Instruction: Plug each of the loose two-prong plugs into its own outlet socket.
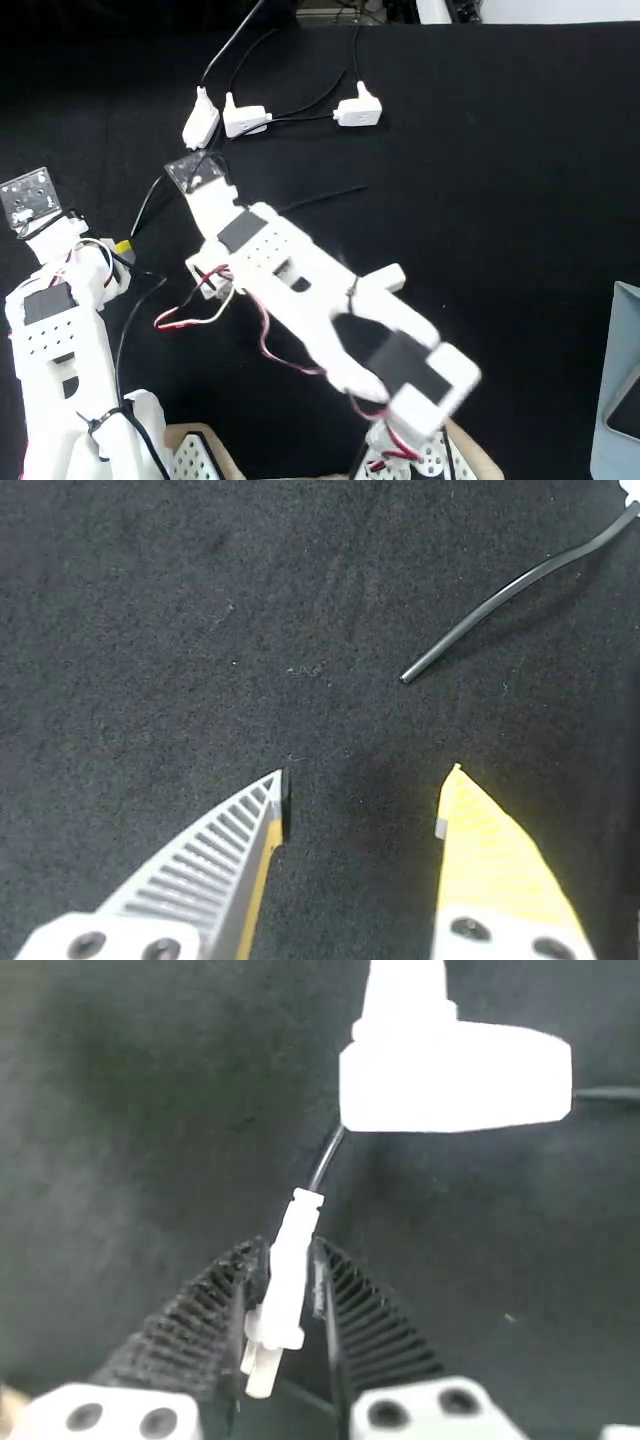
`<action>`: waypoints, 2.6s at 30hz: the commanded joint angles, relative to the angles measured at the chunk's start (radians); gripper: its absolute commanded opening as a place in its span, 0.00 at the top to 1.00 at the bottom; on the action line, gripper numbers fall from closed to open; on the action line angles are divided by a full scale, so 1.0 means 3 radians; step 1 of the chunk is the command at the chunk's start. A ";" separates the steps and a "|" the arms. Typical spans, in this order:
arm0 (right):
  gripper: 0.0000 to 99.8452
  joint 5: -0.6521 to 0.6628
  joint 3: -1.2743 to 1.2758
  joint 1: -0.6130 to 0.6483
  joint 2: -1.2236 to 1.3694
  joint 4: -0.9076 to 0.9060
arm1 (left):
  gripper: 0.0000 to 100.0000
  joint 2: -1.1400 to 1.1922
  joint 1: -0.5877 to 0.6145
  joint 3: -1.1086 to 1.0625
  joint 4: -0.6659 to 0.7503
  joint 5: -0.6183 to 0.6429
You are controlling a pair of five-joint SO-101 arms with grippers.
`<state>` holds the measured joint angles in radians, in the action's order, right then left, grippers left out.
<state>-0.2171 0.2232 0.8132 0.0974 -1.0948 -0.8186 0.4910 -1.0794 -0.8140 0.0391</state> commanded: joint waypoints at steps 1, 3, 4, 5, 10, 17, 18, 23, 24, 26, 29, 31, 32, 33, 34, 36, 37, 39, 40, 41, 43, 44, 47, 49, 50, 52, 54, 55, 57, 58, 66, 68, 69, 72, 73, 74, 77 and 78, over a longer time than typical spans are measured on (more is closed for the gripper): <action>0.99 0.0230 -0.0110 0.0015 -0.0662 -0.0286 | 0.75 -0.0020 0.0008 0.0013 0.0010 0.0015; 0.99 0.0343 -0.0110 -0.0051 -0.0923 -0.0425 | 0.75 -0.0020 0.0008 0.0013 0.0010 0.0015; 0.99 0.0394 -0.0110 -0.0097 -0.1046 -0.0486 | 0.75 -0.0020 0.0013 0.0013 0.0010 0.0015; 0.99 0.0455 -0.0110 -0.0164 -0.1158 -0.0542 | 0.75 -0.0020 0.0013 0.0013 0.0010 0.0015; 0.99 0.0736 -0.0105 -0.0455 -0.1660 -0.0839 | 0.75 -0.0020 0.0013 0.0013 0.0010 0.0015; 0.99 0.0972 -0.0090 -0.0563 -0.2248 -0.1156 | 0.75 -0.0020 0.0013 0.0013 0.0010 0.0015; 0.99 0.0987 -0.0095 -0.0588 -0.2309 -0.1161 | 0.75 -0.0020 0.0013 0.0013 0.0010 0.0015; 0.99 0.1048 -0.0095 -0.0736 -0.2483 -0.1135 | 0.75 -0.0020 0.0013 0.0013 0.0010 0.0015; 0.99 0.1048 -0.0095 -0.0762 -0.2488 -0.1146 | 0.75 -0.0020 0.0013 0.0013 0.0010 0.0015; 0.99 0.1048 -0.0095 -0.0793 -0.2498 -0.1171 | 0.75 -0.0020 0.0018 0.0013 0.0010 0.0015; 0.99 0.1048 -0.0120 -0.0849 -0.2504 -0.1345 | 0.75 -0.0020 0.0018 0.0013 0.0010 0.0015; 0.99 0.1048 -0.0192 -0.0875 -0.2509 -0.1493 | 0.75 -0.0020 0.0018 0.0013 0.0010 0.0015; 0.99 0.1048 -0.0243 -0.0915 -0.2509 -0.1550 | 0.75 -0.0020 0.0018 0.0013 0.0010 0.0015; 0.99 0.1048 -0.0299 -0.0967 -0.2509 -0.1591 | 0.75 -0.0020 0.0018 0.0013 0.0010 0.0015; 0.99 0.1048 -0.0340 -0.1028 -0.2509 -0.1606 | 0.75 -0.0020 0.0018 0.0013 0.0010 0.0015; 0.99 0.1054 -0.0355 -0.1171 -0.2504 -0.1596 | 0.75 -0.0020 0.0018 0.0003 0.0056 0.0015; 0.99 0.1054 -0.0345 -0.1227 -0.2483 -0.1555 | 0.75 -0.0020 0.0023 -0.0028 0.0092 0.0015; 0.99 0.1059 -0.0151 -0.1304 -0.2483 -0.1350 | 0.75 -0.0020 0.0023 -0.0090 0.0205 0.0015; 0.99 0.1089 0.0013 -0.1340 -0.2498 -0.1197 | 0.75 -0.0020 0.0028 -0.0110 0.0240 0.0015; 0.99 0.1146 0.0197 -0.1366 -0.2498 -0.1023 | 0.75 -0.0020 0.0028 -0.0115 0.0256 0.0015; 0.99 0.1217 0.0627 -0.1406 -0.2498 -0.0588 | 0.75 -0.0020 0.0028 -0.0115 0.0245 0.0015; 0.99 0.1243 0.0857 -0.1432 -0.2488 -0.0338 | 0.75 -0.0020 0.0028 -0.0115 0.0240 0.0015; 0.99 0.1366 0.1537 -0.1458 -0.2483 0.0409 | 0.75 -0.0020 0.0028 -0.0115 0.0240 0.0015; 0.99 0.1437 0.1926 -0.1447 -0.2478 0.0823 | 0.75 -0.0020 0.0028 -0.0115 0.0240 0.0015; 0.99 0.1447 0.2089 -0.1447 -0.2473 0.1008 | 0.75 -0.0020 0.0028 -0.0115 0.0240 0.0015; 0.99 0.1447 0.2345 -0.1447 -0.2442 0.1320 | 0.75 -0.0020 0.0018 -0.0115 0.0240 0.0015; 0.99 0.1447 0.2473 -0.1458 -0.2309 0.1509 | 0.75 -0.0020 0.0013 -0.0115 0.0240 0.0015; 0.99 0.1442 0.2509 -0.1458 -0.2207 0.1580 | 0.75 -0.0020 0.0013 -0.0115 0.0240 0.0015; 0.99 0.1422 0.2509 -0.1458 -0.1951 0.1693 | 0.75 -0.0020 0.0013 -0.0115 0.0240 0.0015; 0.99 0.1422 0.2478 -0.1453 -0.1813 0.1739 | 0.75 -0.0020 0.0013 -0.0115 0.0240 0.0015; 0.99 0.1417 0.2018 -0.1447 -0.0785 0.1754 | 0.75 -0.0020 0.0008 -0.0151 0.0256 0.0015; 0.99 0.1417 0.1951 -0.1447 -0.0627 0.1749 | 0.75 -0.0020 0.0008 -0.0151 0.0261 0.0015; 0.99 0.1417 0.1926 -0.1447 -0.0580 0.1724 | 0.75 -0.0020 0.0008 -0.0151 0.0261 0.0015; 0.99 0.1417 0.1803 -0.1447 -0.0519 0.1493 | 0.75 -0.0020 0.0003 -0.0151 0.0261 0.0015; 0.99 0.1417 0.1741 -0.1447 -0.0519 0.1386 | 0.75 -0.0020 0.0003 -0.0151 0.0261 0.0015; 0.99 0.1417 0.1675 -0.1447 -0.0519 0.1268 | 0.75 -0.0020 0.0003 -0.0151 0.0261 0.0015; 0.98 0.1417 0.1419 -0.1453 -0.0494 0.0885 | 0.75 -0.0020 0.0003 -0.0151 0.0261 0.0015; 0.98 0.1417 0.1343 -0.1453 -0.0494 0.0752 | 0.75 -0.0020 0.0003 -0.0151 0.0261 0.0015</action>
<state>0.2110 0.7142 0.3867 -0.0499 -0.7725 -0.8186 0.4910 -1.1347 -0.7526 0.0391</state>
